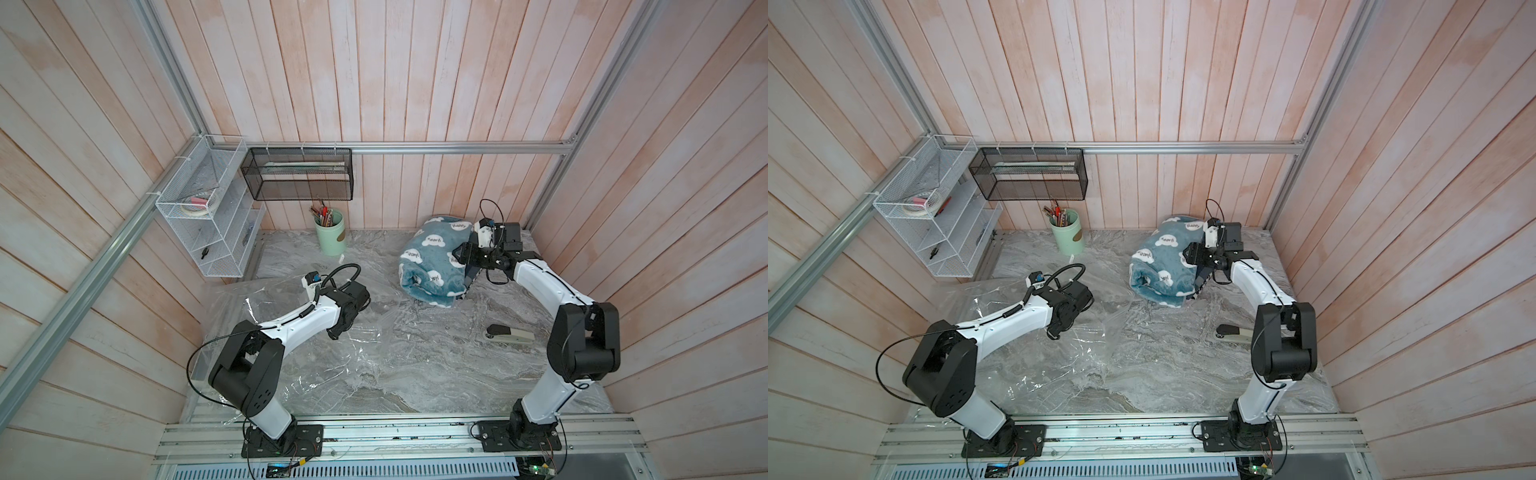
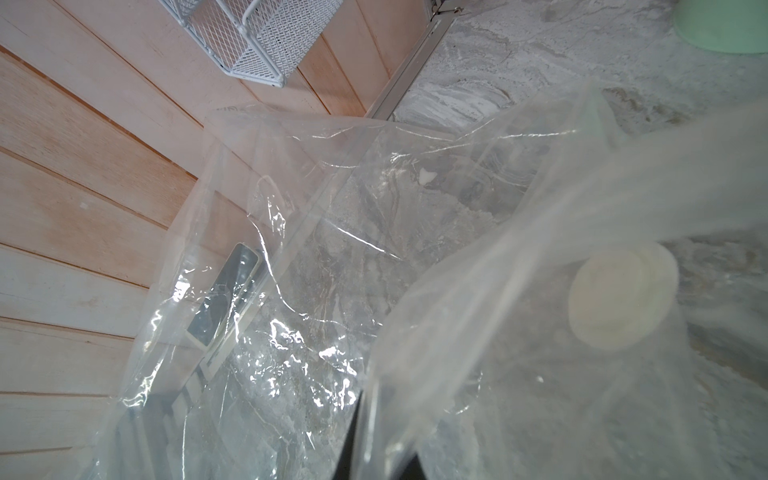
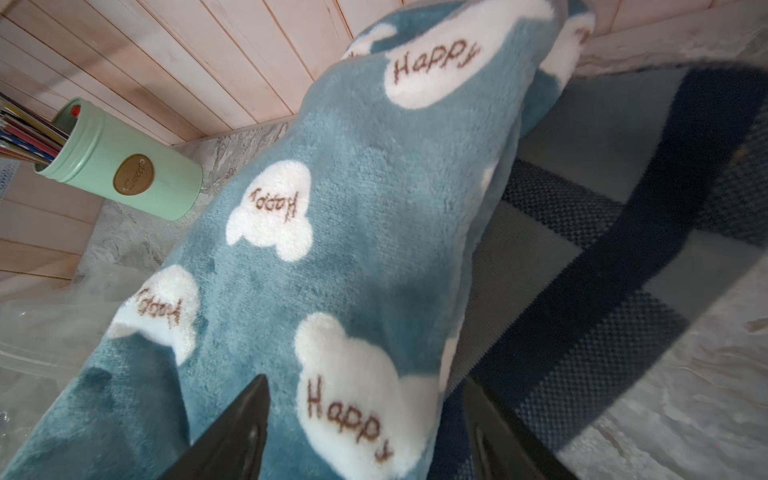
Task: Take the blanket out of the vacuum bag
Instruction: Place the blanket at the center of the board.
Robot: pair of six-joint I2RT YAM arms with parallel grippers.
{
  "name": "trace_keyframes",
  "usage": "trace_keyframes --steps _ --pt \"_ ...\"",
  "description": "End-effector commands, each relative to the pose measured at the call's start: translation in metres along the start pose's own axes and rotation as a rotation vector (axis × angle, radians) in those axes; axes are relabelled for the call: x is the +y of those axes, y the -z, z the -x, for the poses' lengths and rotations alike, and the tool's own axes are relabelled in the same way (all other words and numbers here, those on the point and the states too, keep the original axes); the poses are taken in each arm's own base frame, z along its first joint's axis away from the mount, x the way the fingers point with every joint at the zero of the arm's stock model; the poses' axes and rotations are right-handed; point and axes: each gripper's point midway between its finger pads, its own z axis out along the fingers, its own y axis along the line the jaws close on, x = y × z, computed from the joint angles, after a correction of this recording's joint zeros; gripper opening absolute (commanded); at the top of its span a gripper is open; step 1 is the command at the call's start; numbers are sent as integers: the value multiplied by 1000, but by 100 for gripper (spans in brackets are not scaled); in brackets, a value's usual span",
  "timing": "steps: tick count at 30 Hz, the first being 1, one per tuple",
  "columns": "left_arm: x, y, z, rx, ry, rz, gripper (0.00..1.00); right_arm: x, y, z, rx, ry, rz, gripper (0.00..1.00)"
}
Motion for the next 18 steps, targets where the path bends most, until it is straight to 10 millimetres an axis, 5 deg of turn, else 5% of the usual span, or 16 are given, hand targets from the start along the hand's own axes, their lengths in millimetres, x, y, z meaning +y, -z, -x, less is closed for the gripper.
trace_keyframes --steps 1,6,18 --pt "3 1 11 -43 9 28 0 5 -6 16 -43 16 41 74" --pt "-4 -1 10 -38 7 9 0 -2 -25 2 2 15 52 74" --pt "-11 -4 9 -41 -5 2 0 20 -52 -22 90 5 227 67"
